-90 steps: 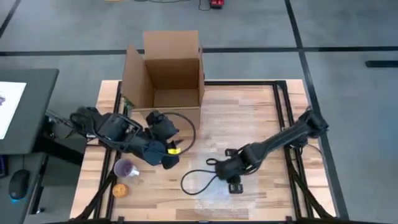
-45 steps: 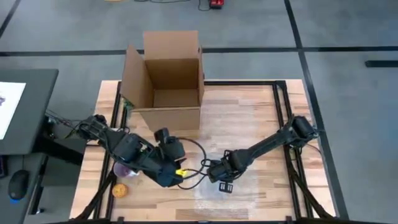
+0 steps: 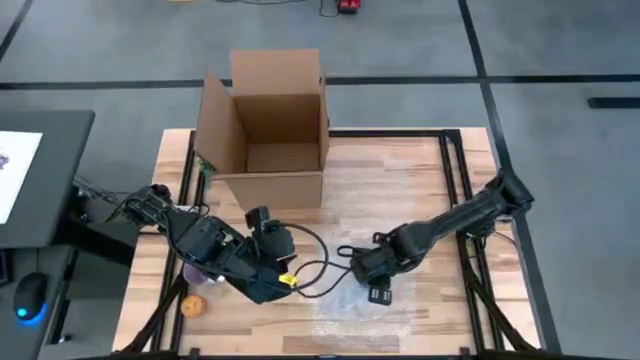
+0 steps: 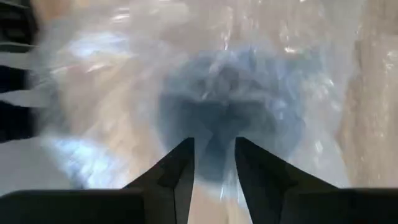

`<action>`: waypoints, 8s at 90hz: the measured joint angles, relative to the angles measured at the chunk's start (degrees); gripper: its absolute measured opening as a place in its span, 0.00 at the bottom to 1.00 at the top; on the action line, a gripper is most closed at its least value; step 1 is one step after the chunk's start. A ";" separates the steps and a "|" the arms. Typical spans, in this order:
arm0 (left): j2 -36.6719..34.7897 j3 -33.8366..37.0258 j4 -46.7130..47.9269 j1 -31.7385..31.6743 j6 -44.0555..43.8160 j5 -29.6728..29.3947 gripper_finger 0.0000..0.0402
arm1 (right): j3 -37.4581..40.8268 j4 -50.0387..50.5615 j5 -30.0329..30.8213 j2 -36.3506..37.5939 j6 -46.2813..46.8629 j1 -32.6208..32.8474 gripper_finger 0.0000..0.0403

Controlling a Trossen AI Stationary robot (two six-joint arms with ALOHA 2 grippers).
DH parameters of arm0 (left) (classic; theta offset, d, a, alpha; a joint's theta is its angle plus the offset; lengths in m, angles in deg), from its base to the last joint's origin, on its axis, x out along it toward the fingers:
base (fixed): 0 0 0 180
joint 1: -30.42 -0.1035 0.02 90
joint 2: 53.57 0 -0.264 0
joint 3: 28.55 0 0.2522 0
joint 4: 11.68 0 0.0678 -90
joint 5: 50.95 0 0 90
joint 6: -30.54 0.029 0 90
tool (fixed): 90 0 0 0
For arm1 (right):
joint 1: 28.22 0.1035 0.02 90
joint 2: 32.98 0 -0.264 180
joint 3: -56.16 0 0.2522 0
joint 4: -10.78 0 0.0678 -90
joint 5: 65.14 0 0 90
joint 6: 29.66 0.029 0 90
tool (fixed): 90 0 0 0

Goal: Wrap mug
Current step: Wrap the blue mug with the bubble wrap

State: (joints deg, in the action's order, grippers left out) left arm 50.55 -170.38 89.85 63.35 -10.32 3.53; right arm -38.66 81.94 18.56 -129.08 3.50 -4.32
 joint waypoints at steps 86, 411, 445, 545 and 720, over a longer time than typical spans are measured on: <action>0.00 0.00 0.22 0.24 1.05 0.83 0.36 | -0.09 -34.85 -2.75 -6.43 -39.75 10.52 0.58; 34.95 -0.15 -36.78 -20.55 51.08 40.87 0.03 | -39.32 32.47 18.24 -36.04 1.12 24.39 0.00; 33.99 -0.61 -29.47 -18.79 43.57 34.99 0.02 | -24.31 31.96 26.19 -26.57 12.80 25.14 0.00; 30.66 0.00 -30.05 -22.11 31.21 29.03 0.01 | 19.47 -5.94 38.52 3.97 48.74 26.55 0.07; 30.86 0.74 -35.57 -23.28 13.11 27.70 0.01 | 29.94 -25.72 38.41 22.65 41.91 17.28 0.21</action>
State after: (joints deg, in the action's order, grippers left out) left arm 81.41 -169.63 54.28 40.08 2.79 31.22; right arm -8.71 56.22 56.97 -106.43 45.41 12.97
